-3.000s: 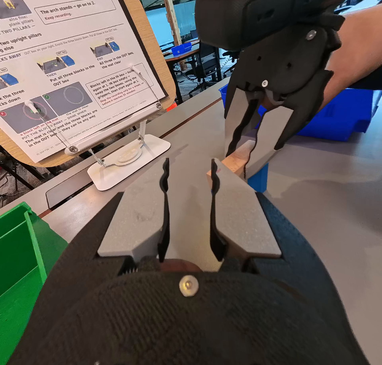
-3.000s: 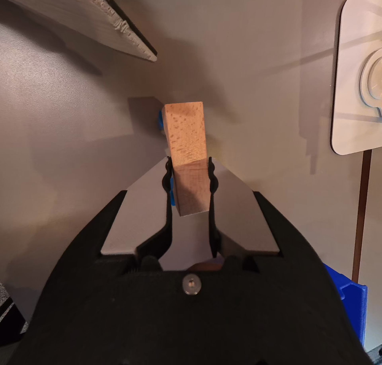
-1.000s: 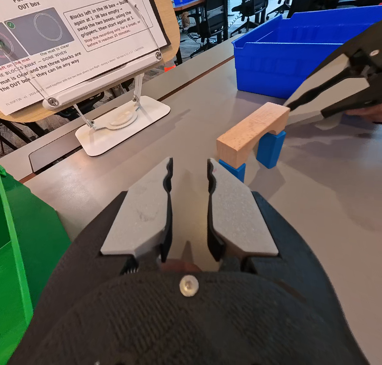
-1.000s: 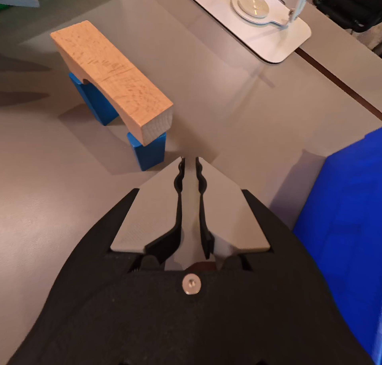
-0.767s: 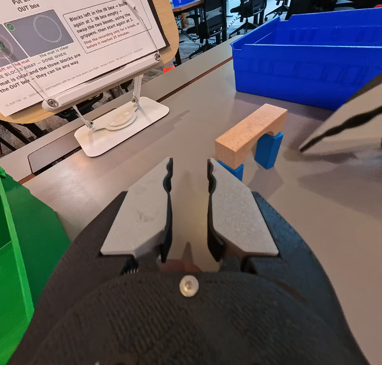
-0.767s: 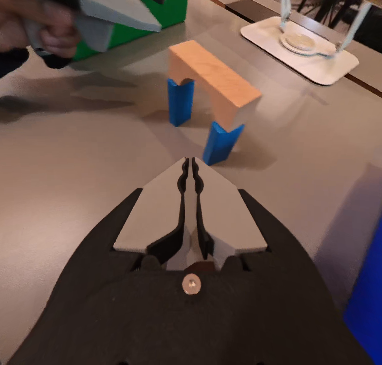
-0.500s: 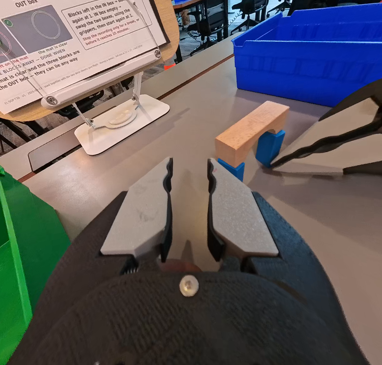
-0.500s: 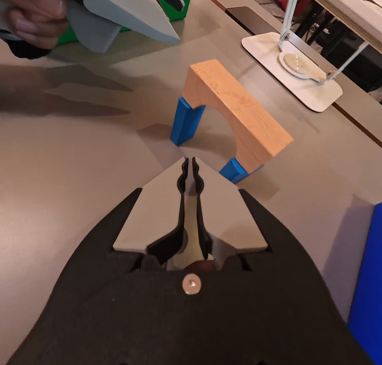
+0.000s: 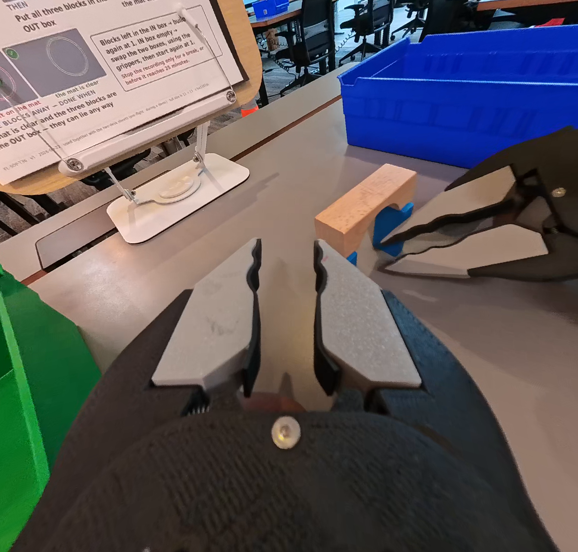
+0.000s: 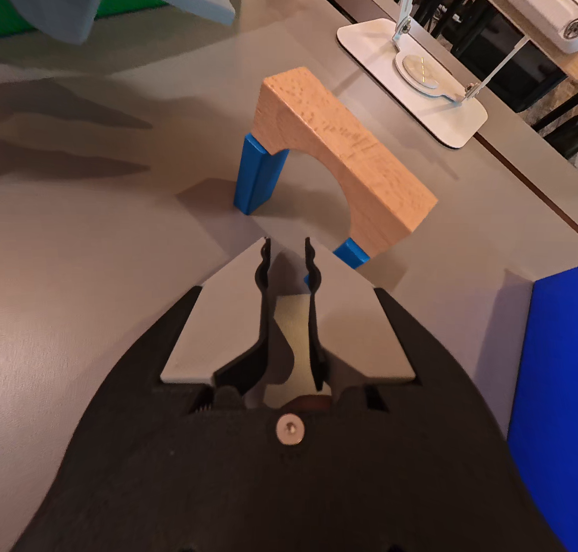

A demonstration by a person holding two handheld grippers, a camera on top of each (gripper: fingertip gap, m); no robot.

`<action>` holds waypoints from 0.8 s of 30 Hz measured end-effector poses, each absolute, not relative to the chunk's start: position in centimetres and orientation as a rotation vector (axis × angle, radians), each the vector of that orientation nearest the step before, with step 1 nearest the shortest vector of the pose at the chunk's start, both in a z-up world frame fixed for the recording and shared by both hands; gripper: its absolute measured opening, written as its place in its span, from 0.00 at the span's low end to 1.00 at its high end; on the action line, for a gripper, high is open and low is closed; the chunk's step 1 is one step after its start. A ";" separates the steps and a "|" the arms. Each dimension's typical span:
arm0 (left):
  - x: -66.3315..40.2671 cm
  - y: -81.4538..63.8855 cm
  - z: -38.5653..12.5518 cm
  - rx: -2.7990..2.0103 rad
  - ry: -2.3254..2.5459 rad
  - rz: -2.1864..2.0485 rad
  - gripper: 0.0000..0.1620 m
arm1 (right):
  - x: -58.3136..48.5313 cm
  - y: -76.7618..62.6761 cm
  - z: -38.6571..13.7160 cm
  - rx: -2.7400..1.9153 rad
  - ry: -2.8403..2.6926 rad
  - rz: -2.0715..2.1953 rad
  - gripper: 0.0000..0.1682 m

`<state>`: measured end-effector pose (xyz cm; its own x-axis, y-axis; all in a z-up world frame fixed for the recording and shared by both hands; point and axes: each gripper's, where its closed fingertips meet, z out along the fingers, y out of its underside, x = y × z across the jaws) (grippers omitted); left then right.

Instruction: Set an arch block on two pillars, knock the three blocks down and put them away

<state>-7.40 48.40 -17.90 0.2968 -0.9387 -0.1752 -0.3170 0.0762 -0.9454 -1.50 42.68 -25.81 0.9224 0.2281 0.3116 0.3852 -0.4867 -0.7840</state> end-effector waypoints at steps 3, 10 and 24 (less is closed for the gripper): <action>-7.4 48.4 -17.9 -1.462 1.230 -0.709 0.19 | -1.4 42.3 -25.9 -2.103 -0.441 -0.210 0.13; -7.4 48.5 -18.1 -1.470 1.231 -0.706 0.19 | -1.2 41.4 -25.9 -2.102 -0.451 -0.206 0.15; -7.2 48.7 -18.7 -1.486 1.240 -0.696 0.19 | 0.1 41.0 -26.2 -2.125 -0.493 -0.161 0.14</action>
<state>-7.25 48.67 -18.67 0.2987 -0.9382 -0.1746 -0.3399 0.0663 -0.9381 0.13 41.00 -26.19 0.9113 0.2858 0.2965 0.4056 -0.4979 -0.7665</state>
